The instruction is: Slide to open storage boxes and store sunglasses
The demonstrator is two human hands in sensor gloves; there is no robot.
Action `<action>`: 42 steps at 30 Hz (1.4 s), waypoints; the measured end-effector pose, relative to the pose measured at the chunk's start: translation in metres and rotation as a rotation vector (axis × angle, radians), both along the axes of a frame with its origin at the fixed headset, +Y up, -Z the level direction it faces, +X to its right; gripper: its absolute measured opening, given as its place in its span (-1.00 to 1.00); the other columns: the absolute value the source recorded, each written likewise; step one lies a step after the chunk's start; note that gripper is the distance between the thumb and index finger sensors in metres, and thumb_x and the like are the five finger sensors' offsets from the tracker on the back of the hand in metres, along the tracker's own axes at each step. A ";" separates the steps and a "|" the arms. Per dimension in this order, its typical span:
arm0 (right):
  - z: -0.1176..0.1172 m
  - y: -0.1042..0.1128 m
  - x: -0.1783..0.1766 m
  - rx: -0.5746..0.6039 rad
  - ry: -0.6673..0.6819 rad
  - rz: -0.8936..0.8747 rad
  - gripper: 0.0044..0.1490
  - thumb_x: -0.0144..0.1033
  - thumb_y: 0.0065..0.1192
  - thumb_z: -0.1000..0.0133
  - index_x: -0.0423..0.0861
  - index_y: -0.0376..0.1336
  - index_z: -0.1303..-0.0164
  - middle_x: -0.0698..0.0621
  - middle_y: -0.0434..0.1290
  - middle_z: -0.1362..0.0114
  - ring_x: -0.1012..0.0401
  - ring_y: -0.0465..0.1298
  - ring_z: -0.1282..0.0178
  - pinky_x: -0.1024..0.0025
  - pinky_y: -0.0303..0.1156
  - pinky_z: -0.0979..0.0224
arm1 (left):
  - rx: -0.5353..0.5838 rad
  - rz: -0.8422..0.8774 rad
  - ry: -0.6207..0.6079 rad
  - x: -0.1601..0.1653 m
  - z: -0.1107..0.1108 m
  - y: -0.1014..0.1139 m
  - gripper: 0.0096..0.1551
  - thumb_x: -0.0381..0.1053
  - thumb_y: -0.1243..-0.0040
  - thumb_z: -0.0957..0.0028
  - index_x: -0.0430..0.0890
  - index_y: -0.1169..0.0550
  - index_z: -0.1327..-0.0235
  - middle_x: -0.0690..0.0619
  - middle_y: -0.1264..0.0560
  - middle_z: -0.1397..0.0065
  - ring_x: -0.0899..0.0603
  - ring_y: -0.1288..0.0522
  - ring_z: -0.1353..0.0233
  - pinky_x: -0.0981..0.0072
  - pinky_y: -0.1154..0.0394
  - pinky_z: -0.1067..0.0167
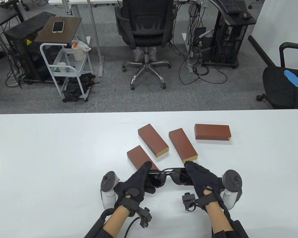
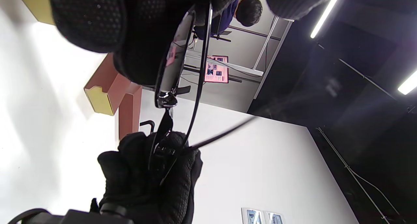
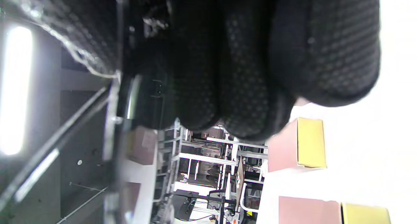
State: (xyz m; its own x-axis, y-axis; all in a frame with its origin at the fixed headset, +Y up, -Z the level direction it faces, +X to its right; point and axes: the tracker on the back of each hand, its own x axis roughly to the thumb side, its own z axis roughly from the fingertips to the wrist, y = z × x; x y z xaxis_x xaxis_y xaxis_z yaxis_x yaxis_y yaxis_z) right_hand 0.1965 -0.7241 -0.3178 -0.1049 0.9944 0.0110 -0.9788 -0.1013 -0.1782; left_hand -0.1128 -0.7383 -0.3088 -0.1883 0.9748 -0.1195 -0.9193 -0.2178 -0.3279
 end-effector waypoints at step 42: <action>0.032 0.041 -0.086 0.598 0.296 1.357 -0.53 -0.14 0.53 0.27 0.07 0.52 0.15 0.00 0.69 0.03 0.04 0.64 -0.04 0.07 0.55 -0.16 | 0.036 -0.396 -0.077 -0.001 -0.010 -0.016 -0.42 -0.03 -0.24 -0.02 -0.08 -0.56 -0.34 -0.14 -0.69 -0.23 -0.20 -0.71 -0.04 -0.13 -0.58 0.06</action>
